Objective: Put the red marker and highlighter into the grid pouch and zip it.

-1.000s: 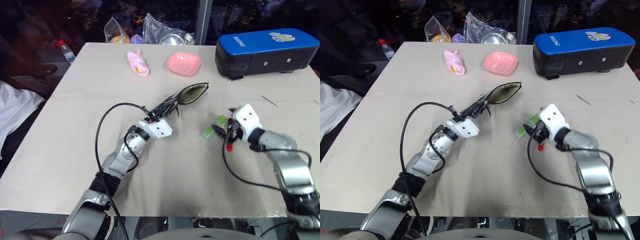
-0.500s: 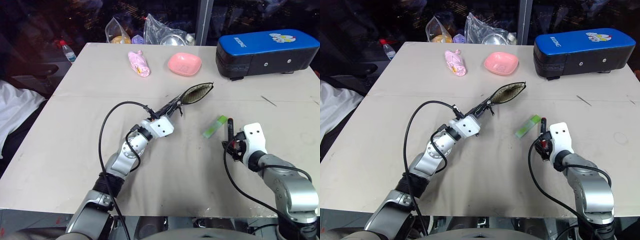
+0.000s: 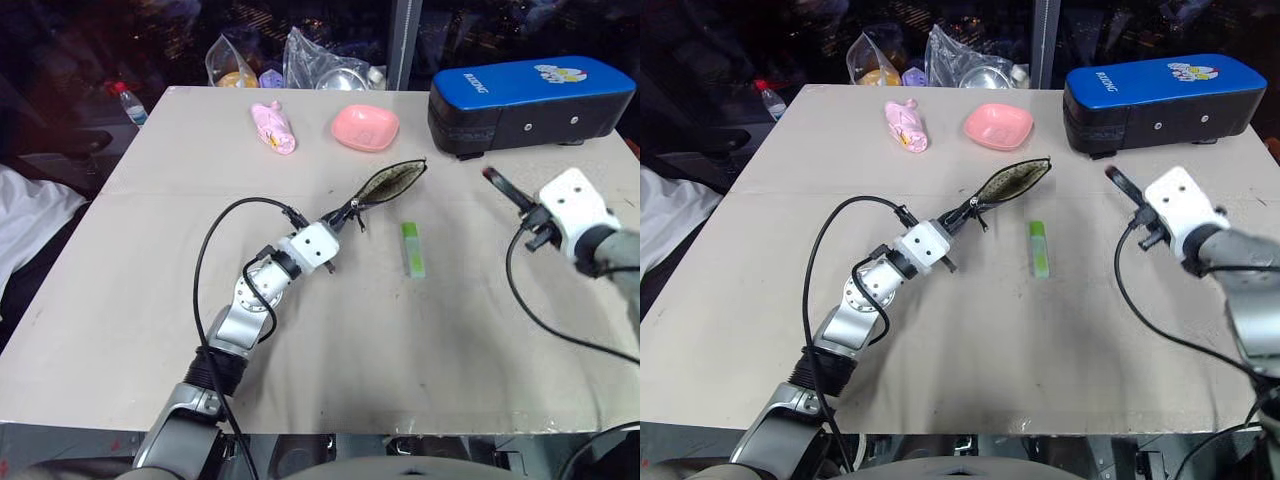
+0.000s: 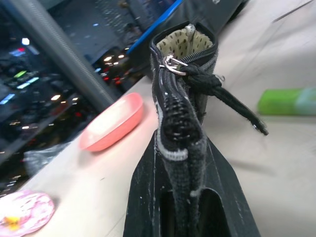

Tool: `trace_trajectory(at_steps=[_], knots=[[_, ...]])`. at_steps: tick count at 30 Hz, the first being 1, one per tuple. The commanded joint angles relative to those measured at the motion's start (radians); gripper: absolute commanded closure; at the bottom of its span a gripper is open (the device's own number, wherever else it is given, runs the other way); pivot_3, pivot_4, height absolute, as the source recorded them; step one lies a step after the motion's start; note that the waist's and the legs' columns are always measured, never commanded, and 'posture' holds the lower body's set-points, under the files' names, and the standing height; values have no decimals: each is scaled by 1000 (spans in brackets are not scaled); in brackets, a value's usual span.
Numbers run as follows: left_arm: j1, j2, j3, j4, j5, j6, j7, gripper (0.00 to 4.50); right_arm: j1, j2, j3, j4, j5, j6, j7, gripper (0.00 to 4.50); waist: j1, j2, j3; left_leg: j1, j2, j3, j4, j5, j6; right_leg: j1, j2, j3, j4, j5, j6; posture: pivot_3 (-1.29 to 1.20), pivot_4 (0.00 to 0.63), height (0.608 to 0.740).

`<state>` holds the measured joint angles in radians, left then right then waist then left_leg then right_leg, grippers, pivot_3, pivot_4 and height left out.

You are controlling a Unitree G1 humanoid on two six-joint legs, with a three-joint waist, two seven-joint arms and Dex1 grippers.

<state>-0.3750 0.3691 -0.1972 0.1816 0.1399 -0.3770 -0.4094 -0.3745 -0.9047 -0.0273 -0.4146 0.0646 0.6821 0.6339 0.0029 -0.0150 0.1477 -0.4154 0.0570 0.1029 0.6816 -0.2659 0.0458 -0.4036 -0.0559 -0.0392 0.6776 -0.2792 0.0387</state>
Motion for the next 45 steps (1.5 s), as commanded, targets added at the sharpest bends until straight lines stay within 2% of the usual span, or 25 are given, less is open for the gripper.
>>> trace_trajectory(at_steps=[1, 4, 8, 18, 22, 30, 31, 32, 34, 35, 36, 37, 38, 41, 45], knots=[[-12, 17, 6, -54, -35, -15, -52, 4500, -100, -63, 98, 73, -52, -304, 150, 4202, -3, 0, 0, 0, 0, 0, 0, 0, 0, 0, 0, 0, 0, 0, 0, 0, 150, 740], [-22, 22, 11, -50, -36, -21, -72, 4500, -174, -88, 177, 166, -108, -498, 237, 4202, -5, 0, 0, 0, 0, 1, 0, 0, 0, 0, 0, 1, 0, 0, 0, 0, 150, 740], [-28, 38, -2, -44, -16, -47, -92, 4500, -294, -67, 253, 303, -194, -695, 274, 4202, -6, 0, 1, 0, 1, 3, 2, 0, 0, 0, -2, 2, 0, 0, 0, 0, 150, 740], [-43, 35, -17, -31, 23, -82, -99, 4500, -513, 41, 409, 532, -374, -1091, 328, 4202, -7, 1, 1, 0, 1, 4, 2, 0, -1, 0, -3, 2, 0, 0, 0, 0, 150, 740], [-43, 26, -18, -37, 28, -79, -97, 4500, -551, 113, 445, 598, -412, -1174, 319, 4202, -13, 1, 2, 1, 1, 5, 3, 0, -1, 0, -3, 3, 1, 0, 0, 0, 150, 740], [-37, 12, -8, -38, 35, -71, -80, 4500, -575, 248, 459, 723, -470, -1215, 270, 4202, -13, 1, 2, 1, 2, 6, 3, 0, -1, 0, -3, 3, 1, 0, 0, 0, 150, 740], [-36, 10, -5, -37, 36, -68, -75, 4500, -578, 256, 454, 737, -474, -1219, 263, 3178, -12, 2, 2, 1, 2, 6, 3, 0, -1, 0, -3, 3, 1, 0, 0, 0, 150, 740], [-36, 9, -2, -36, 37, -65, -71, 4500, -581, 262, 448, 748, -473, -1216, 263, 2910, -11, 2, 2, 1, 2, 6, 3, 0, -1, 0, -3, 3, 1, 0, 0, 0, 150, 740], [-34, 8, 3, -35, 39, -61, -65, 4500, -584, 270, 427, 758, -447, -1192, 275, 1971, -11, 2, 2, 1, 2, 6, 3, 0, -1, 0, -3, 3, 1, 0, 0, 0, 150, 740], [-33, 8, 5, -36, 40, -59, -62, 4500, -583, 271, 406, 753, -414, -1166, 290, 1813, -11, 2, 2, 1, 2, 6, 3, 0, -1, 0, -3, 3, 1, 0, 0, 0, 150, 740], [-32, 8, 7, -36, 39, -57, -59, 4500, -582, 269, 386, 745, -379, -1138, 307, 1073, -11, 2, 2, 1, 2, 6, 3, 0, -1, 0, -3, 3, 1, 0, 0, 0, 150, 740], [-29, 10, 9, -37, 39, -54, -55, 4500, -580, 264, 362, 728, -337, -1097, 330, 706, -11, 2, 2, 1, 2, 6, 2, 0, -1, 0, -4, 3, 1, 0, 0, 0, 150, 740], [-26, 14, 13, -38, 39, -52, -51, 4500, -579, 256, 332, 704, -293, -1045, 351, 103, -11, 2, 2, 1, 2, 6, 3, 0, -1, 0, -4, 3, 1, 0, 0, 0, 150, 740], [-15, 26, 33, -39, 35, -44, -37, 4500, -538, 238, 217, 576, -147, -792, 381, 30, -10, 2, 2, 0, 2, 5, 3, 0, -1, 0, -4, 2, 1, 0, 0, 0, 150, 740], [-10, 34, 59, -34, 29, -26, -19, 4500, -357, 319, 98, 289, -2, -348, 264, 30, -8, 2, 2, 0, 2, 3, 2, 0, -1, 0, -6, -1, 1, 0, 0, 0, 150, 740]])
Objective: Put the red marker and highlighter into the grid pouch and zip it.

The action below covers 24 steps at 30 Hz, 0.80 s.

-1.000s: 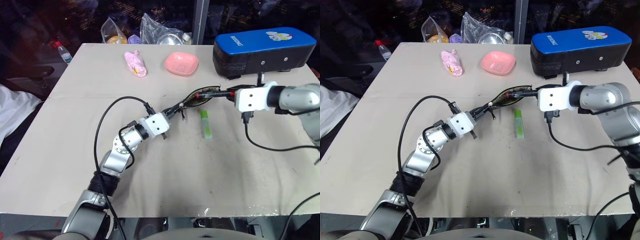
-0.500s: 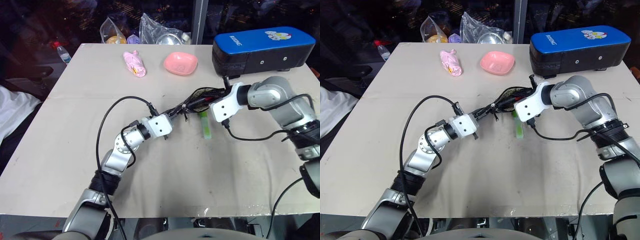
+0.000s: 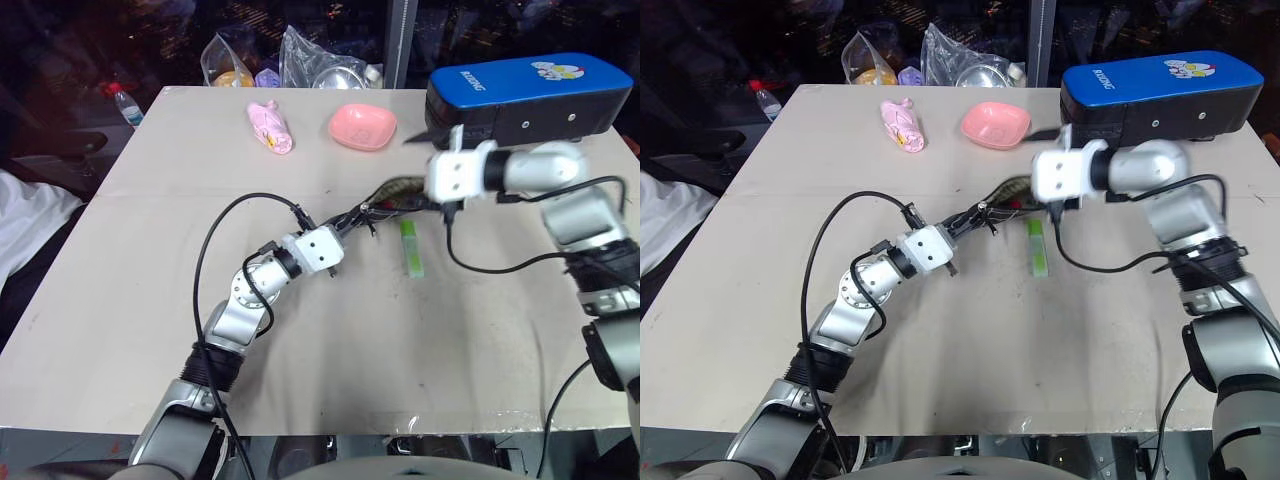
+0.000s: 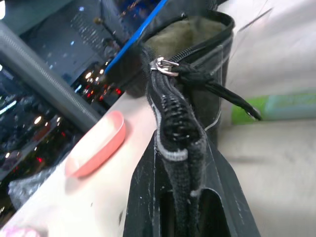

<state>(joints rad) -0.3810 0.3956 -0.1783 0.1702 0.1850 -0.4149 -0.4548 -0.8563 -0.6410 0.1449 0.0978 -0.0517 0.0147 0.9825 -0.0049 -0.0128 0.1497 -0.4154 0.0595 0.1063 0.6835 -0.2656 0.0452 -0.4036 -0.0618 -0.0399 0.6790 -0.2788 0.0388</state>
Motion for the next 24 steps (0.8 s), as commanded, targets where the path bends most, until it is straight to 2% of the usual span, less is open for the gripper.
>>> trace_trajectory(at_steps=[1, 6, 10, 15, 18, 21, 24], knots=[[-4, 9, 49, -22, -18, 19, 32, 4500, 177, 74, -87, -298, 134, 412, -116, 30, 2, -2, -2, 0, 0, 0, 0, 0, 0, 0, 0, 0, 0, 0, 0, 0, 150, 740], [-4, 14, 82, -35, -42, 59, 35, 4500, 370, 182, -118, -579, 163, 763, -302, 30, 3, 1, 0, -1, -1, 0, -1, 0, 0, -1, -1, 0, 2, 0, 0, 0, 150, 740], [-3, 17, 94, -39, -43, 76, 43, 4500, 514, 277, -86, -680, 144, 951, -456, 30, 4, 0, -1, -1, -2, -2, 0, 0, 0, 0, -1, -1, 1, 0, 0, 0, 150, 740], [-7, 13, 87, -38, -76, 63, 10, 4500, 604, 375, -37, -654, 116, 1008, -598, 30, 4, -1, -1, -1, -3, -2, 0, 0, 0, 0, -1, -1, 0, 0, 0, 0, 150, 740], [-7, 17, 87, -38, -67, 59, 19, 4500, 620, 440, -5, -603, 122, 1024, -652, 30, -4, -1, -1, -1, -3, -2, 0, 0, 0, 0, 0, -1, 1, 0, 0, 0, 150, 740], [-8, 15, 87, -38, -55, 63, 34, 4500, 605, 455, 3, -575, 131, 1028, -668, 30, -6, -1, -1, -1, -2, -2, 0, 0, 0, 0, 1, -1, 0, 0, 0, 0, 150, 740], [-9, 16, 84, -42, -38, 70, 46, 4500, 596, 425, 20, -546, 121, 1027, -671, 840, -6, -1, -1, -1, -2, -2, 0, 0, 0, 0, 1, 0, 0, 0, 0, 0, 150, 740]])
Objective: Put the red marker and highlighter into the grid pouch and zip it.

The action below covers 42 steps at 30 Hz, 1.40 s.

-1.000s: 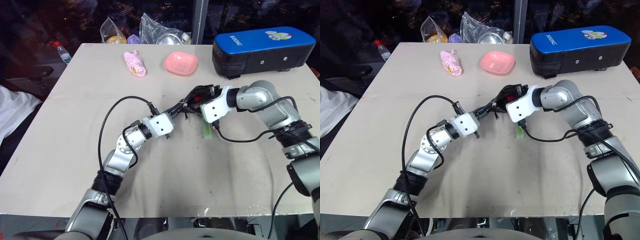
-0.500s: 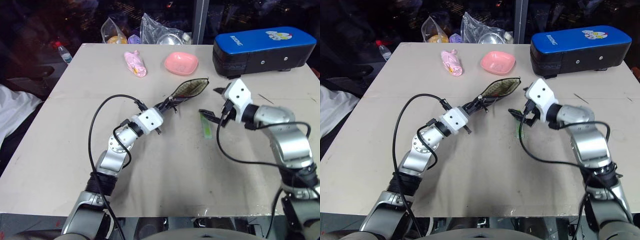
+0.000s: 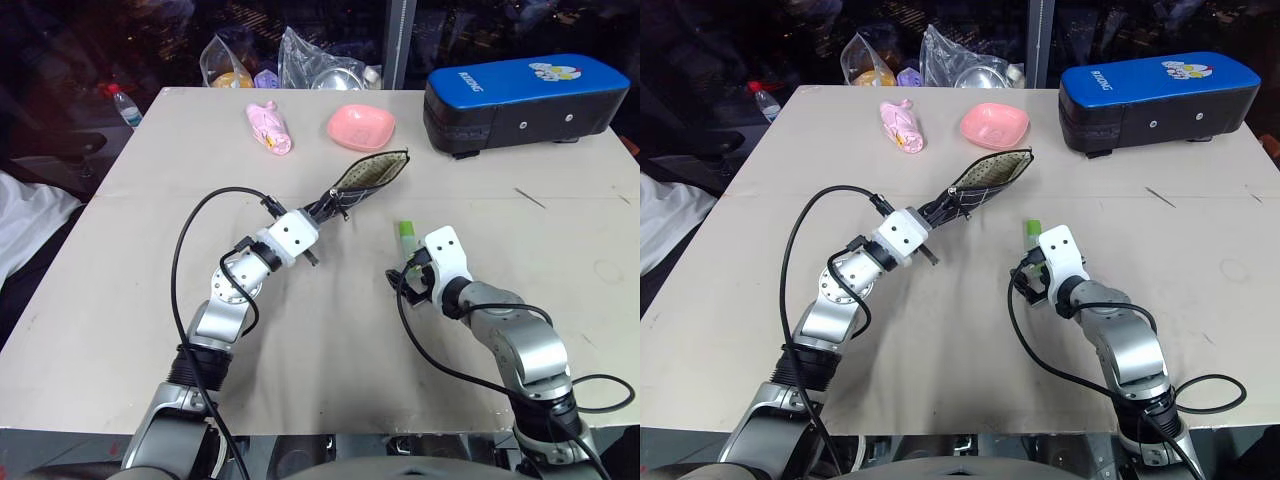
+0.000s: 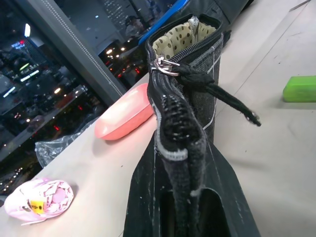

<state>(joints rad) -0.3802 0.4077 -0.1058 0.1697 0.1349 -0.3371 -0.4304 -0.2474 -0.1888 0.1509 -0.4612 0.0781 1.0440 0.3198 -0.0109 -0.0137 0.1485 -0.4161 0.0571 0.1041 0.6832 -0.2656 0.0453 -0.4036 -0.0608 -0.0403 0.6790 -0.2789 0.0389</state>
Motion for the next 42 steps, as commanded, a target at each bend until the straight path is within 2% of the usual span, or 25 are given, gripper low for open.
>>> trace_trajectory(at_steps=[1, 2, 3, 4, 5, 6, 7, 12, 15, 17, 19, 21, 27, 36, 42], knots=[[-9, 4, 11, -41, 16, -8, 25, 4500, -15, -44, 18, 20, -15, -4, -10, 1203, 0, 0, 0, 0, 0, 0, 0, 0, 0, 0, 0, 0, 0, 0, 0, 0, 150, 740], [-9, 4, 10, -41, 18, -4, 25, 4500, -18, -59, 15, 28, -20, -9, -14, 1842, 0, 0, 0, 0, 0, 0, 0, 0, 0, 0, 0, 0, 0, 0, 0, 0, 150, 740], [-6, 4, 8, -42, 10, 2, 14, 4500, -22, -67, 4, 34, -19, -8, -18, 2301, 0, 0, 0, 0, 0, 0, 0, 0, 0, 0, 0, 0, 0, 0, 0, 0, 150, 740], [-4, 3, 6, -43, 4, 6, 7, 4500, -25, -73, -5, 39, -17, -8, -21, 2553, 1, 0, 0, 0, 0, 0, 0, 0, 0, 0, 0, 0, 0, 0, 0, 0, 150, 740], [-3, 5, 4, -43, 14, 5, 11, 4500, -32, -87, -15, 47, -18, -20, -19, 3152, 1, 0, 0, 0, 0, 0, 0, 0, 0, 0, 0, 0, 0, 0, 0, 0, 150, 740], [-3, 6, 1, -43, 23, 4, 15, 4500, -40, -104, -30, 55, -18, -29, -17, 3546, 3, 0, 0, 0, 0, -1, 0, 0, 0, 0, 0, 0, 0, 0, 0, 0, 150, 740], [-4, 7, -1, -43, 32, 3, 20, 4500, -49, -120, -45, 63, -17, -38, -14, 3752, 6, 0, 0, 0, 0, -1, 0, 0, 0, 0, 0, 0, 0, 0, 0, 0, 150, 740], [5, -7, -4, -47, 7, 12, 10, 4500, -126, -248, -118, 79, 20, -133, 62, 3745, 22, 0, 0, 0, -2, 0, 1, 0, 1, 1, -2, 1, -1, 1, 1, 0, 150, 740], [7, -18, -8, -46, -22, 12, -8, 4500, -175, -341, -118, 89, 26, -218, 138, 3745, 19, 0, 0, 0, -2, 0, 0, 0, 1, 0, -1, 1, -1, 1, 1, 0, 150, 740], [3, -27, -15, -43, -31, 2, -18, 4500, -245, -471, -92, 108, 5, -372, 272, 3745, 16, 1, 1, 0, -1, 0, 0, 0, 1, 0, 1, 1, -1, 1, 1, 0, 150, 740], [-4, -30, -23, -38, -39, 5, -36, 4500, -299, -625, -42, 159, -45, -626, 438, 3745, 14, 4, 3, 0, -1, 0, -1, 0, 1, -1, 1, 1, -1, 0, 1, 0, 150, 740], [-16, -30, -24, -29, -31, 0, -37, 4500, -371, -686, -36, 255, -74, -753, 476, 3745, 10, 3, 4, 0, -1, 0, -2, -1, 2, -1, 2, 1, -2, 0, 1, 0, 150, 740], [-26, -36, -37, -26, -27, -20, -52, 4500, -497, -746, 45, 396, -174, -1056, 601, 3745, 6, 3, 3, 0, 0, 2, -1, 0, 1, 0, 2, 3, -2, 0, 1, 0, 150, 740], [-34, -32, -78, -35, 18, -71, -60, 4500, -667, -674, 183, 615, -333, -1406, 659, 3745, 1, 3, 4, 1, 0, 4, 1, 0, 1, -1, 1, 3, -1, 1, 1, 0, 150, 740], [-47, -44, -95, -30, 37, -95, -53, 4500, -730, -626, 251, 726, -386, -1583, 695, 3745, 4, 3, 4, 0, 1, 4, 1, 0, 1, -1, 0, 3, -1, 1, 1, 0, 150, 740]])
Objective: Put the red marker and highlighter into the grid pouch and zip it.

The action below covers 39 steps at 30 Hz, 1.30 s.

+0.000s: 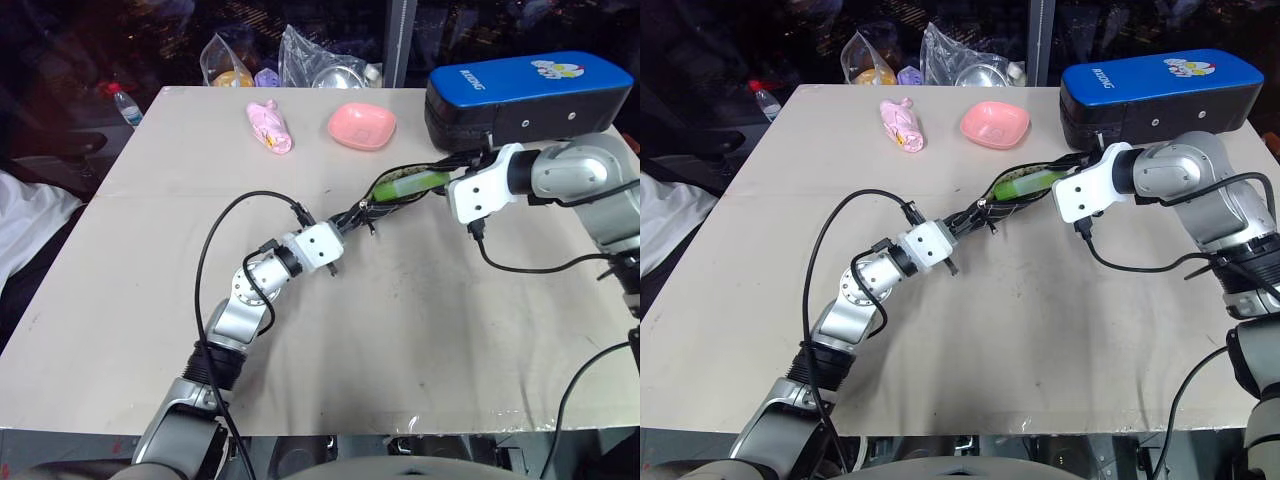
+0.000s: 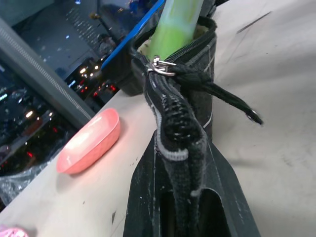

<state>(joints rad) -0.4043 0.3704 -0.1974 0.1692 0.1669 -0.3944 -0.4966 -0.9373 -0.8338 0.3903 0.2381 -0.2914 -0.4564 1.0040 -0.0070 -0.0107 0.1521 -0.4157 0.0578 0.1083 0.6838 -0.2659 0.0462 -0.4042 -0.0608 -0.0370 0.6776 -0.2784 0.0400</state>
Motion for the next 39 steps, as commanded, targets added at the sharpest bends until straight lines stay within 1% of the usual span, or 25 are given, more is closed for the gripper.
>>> trace_trajectory(at_steps=[1, 7, 9, 10, 12, 13, 14, 15, 16, 17, 20, 22, 24, 26, 29, 32, 33, 34, 36, 39], knots=[[-24, -8, -5, -29, 6, -42, 14, 4500, -50, 35, 18, 40, -18, -102, 10, 3745, -1, 0, 0, 0, 0, 0, 0, 0, 0, 0, 0, 0, 0, 0, 0, 0, 150, 740], [-16, -24, -21, -40, -2, -53, 3, 4500, -77, 139, 27, 120, -8, -160, 1, 3745, -3, 0, 0, 1, 0, 1, 0, 0, 0, 0, 0, 0, 1, 0, 0, 0, 150, 740], [-12, -28, -17, -43, 4, -39, 11, 4500, -79, 153, 20, 144, -9, -150, 6, 2678, -3, 0, 0, 1, 0, 1, 0, 0, 0, 0, -1, 0, 1, 0, 0, 0, 150, 740], [-11, -29, -14, -43, 7, -33, 15, 4500, -81, 155, 12, 152, -4, -138, 13, 2347, -3, 0, 0, 1, 0, 1, 0, 0, 0, 0, -1, 0, 1, 0, 0, 0, 150, 740], [-12, -28, -10, -39, 16, -26, 19, 4500, -91, 156, -30, 156, 37, -90, 23, 1388, -1, 0, 0, 1, 0, 1, 0, 0, 0, 0, -1, 0, 1, 0, 0, 0, 150, 740], [-12, -29, -8, -37, 18, -24, 22, 4500, -97, 148, -55, 150, 67, -53, 33, 1067, 0, 0, 0, 1, 0, 1, 0, 0, 0, 0, -1, 0, 1, 0, 0, 0, 150, 740], [-12, -29, -6, -36, 18, -23, 23, 4500, -102, 137, -75, 141, 93, -19, 47, 503, 0, 0, 0, 1, 0, 1, 0, 0, 0, 0, -1, 0, 1, 0, 0, 0, 150, 740], [-13, -30, -6, -35, 17, -23, 23, 4500, -102, 124, -92, 128, 117, 16, 65, 57, 1, 0, 0, 1, 0, 1, 0, 0, 0, 0, -1, 0, 1, 0, 0, 0, 150, 740], [-12, -30, -5, -35, 17, -23, 23, 4500, -102, 116, -102, 118, 131, 40, 78, 57, 2, 0, 0, 0, 0, 1, 0, 0, 0, 0, -1, 0, 1, 0, 0, 0, 150, 740], [-12, -30, -4, -34, 18, -24, 26, 4500, -90, 103, -136, 79, 177, 127, 95, 57, 4, 0, 0, 0, 0, 1, 0, 0, 0, 0, -2, 0, 1, 0, 0, 0, 150, 740], [-13, -36, 2, -26, 28, -28, 50, 4500, -2, 58, -263, -129, 366, 524, 129, 57, 9, 1, 0, 0, 0, 1, 0, 0, 0, 0, -2, -1, 1, 0, 0, 0, 150, 740], [-15, -40, 3, -19, 21, -28, 51, 4500, 90, 27, -316, -301, 500, 788, 145, 57, 17, 0, 0, 0, 1, -1, 0, 0, 0, 0, -2, -2, 1, 0, 0, 0, 150, 740], [-16, -42, 2, -15, 12, -28, 48, 4500, 168, -10, -348, -441, 604, 973, 162, 57, 20, 1, 0, 0, 1, -2, 0, 0, 0, 1, -3, -2, 1, 0, 0, 0, 150, 740], [-17, -46, 0, -9, 2, -29, 42, 4500, 257, 4, -400, -577, 711, 1161, 92, 57, 20, 1, 0, -1, 0, -3, 0, 0, 0, 1, -4, -3, 1, 0, 0, 0, 150, 740], [-20, -55, -2, -7, -20, -26, 28, 4500, 364, 98, -452, -717, 836, 1354, -52, 57, 17, 0, 0, 0, 0, -4, 0, 0, 1, 1, -8, -2, 2, 0, -1, 0, 150, 740], [-25, -58, -2, -5, -22, -24, 21, 4500, 441, 179, -451, -799, 885, 1451, -169, 57, 19, 0, 0, 0, 0, -5, 0, 0, 1, 1, -8, -3, 2, 0, 0, 0, 150, 740], [-27, -59, -2, -4, -23, -24, 19, 4500, 456, 225, -453, -808, 896, 1492, -229, 57, 19, 0, 0, -1, 0, -5, 0, 0, 1, 1, -7, -3, 2, 0, 0, 0, 150, 740], [-28, -59, -3, -3, -25, -25, 16, 4500, 466, 285, -458, -808, 905, 1534, -301, 57, 19, 0, 0, -1, -1, -5, 0, 0, 1, 1, -4, -4, 2, 0, 0, 0, 150, 740], [-30, -58, -7, -1, -26, -29, 10, 4500, 468, 386, -466, -800, 914, 1598, -412, 57, 19, 0, 0, -1, -1, -4, 0, 0, 0, 1, -3, -3, 2, 0, 0, 0, 150, 740], [-31, -55, -9, -1, -25, -34, 2, 4500, 446, 472, -469, -792, 918, 1639, -502, 57, 19, 0, 0, -1, -1, -4, 0, 0, 0, 1, -3, -3, 2, 0, 0, 0, 150, 740]])
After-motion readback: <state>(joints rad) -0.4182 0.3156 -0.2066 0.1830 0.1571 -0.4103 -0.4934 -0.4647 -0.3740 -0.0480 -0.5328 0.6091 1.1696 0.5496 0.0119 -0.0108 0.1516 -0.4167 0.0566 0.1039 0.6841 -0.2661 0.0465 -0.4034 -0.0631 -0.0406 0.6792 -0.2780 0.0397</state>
